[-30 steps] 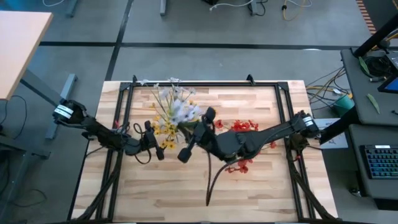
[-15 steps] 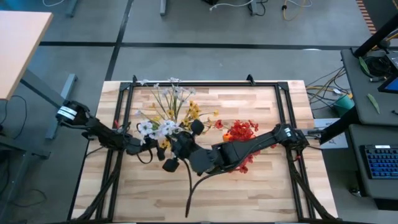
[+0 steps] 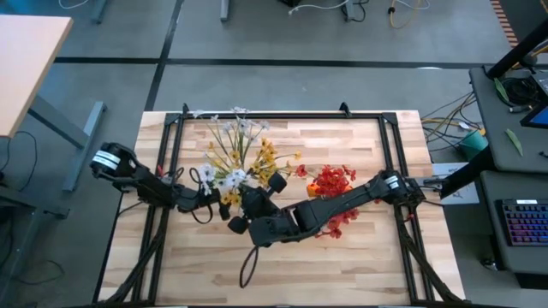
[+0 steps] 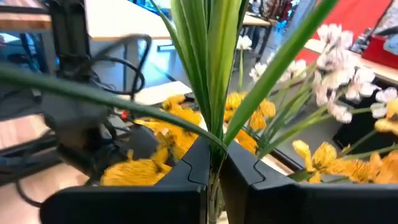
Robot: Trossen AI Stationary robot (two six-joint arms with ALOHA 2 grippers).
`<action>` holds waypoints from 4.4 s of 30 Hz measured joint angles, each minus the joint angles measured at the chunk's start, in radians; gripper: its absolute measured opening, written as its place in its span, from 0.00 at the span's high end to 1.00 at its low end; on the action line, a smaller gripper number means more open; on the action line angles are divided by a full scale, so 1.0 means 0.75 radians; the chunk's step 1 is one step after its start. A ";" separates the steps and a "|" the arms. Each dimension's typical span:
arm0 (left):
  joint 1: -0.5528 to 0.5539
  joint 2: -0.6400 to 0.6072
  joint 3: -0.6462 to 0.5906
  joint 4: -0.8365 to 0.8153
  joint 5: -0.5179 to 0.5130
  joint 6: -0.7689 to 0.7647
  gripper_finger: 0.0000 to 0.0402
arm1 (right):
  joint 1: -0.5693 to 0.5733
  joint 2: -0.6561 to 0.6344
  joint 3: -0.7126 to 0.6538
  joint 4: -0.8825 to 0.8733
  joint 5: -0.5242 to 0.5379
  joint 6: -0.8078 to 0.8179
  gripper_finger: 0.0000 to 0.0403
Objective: Sort flowers into vase by color
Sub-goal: Put the white flower into the left transparent vase
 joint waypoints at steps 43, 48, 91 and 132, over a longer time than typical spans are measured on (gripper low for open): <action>0.092 0.370 0.079 0.224 -0.012 -0.036 0.50 | -0.112 -0.008 -0.379 0.858 0.021 -0.376 0.97; 0.092 0.370 0.079 0.224 -0.011 -0.036 0.50 | -0.122 -0.008 -0.392 0.855 0.022 -0.350 0.97; 0.092 0.369 0.078 0.221 -0.011 -0.047 0.50 | -0.057 -0.071 -0.400 0.732 0.022 -0.378 0.65; 0.092 0.369 0.078 0.220 -0.011 -0.067 0.50 | -0.146 -0.105 -0.399 0.307 -0.202 -0.068 0.97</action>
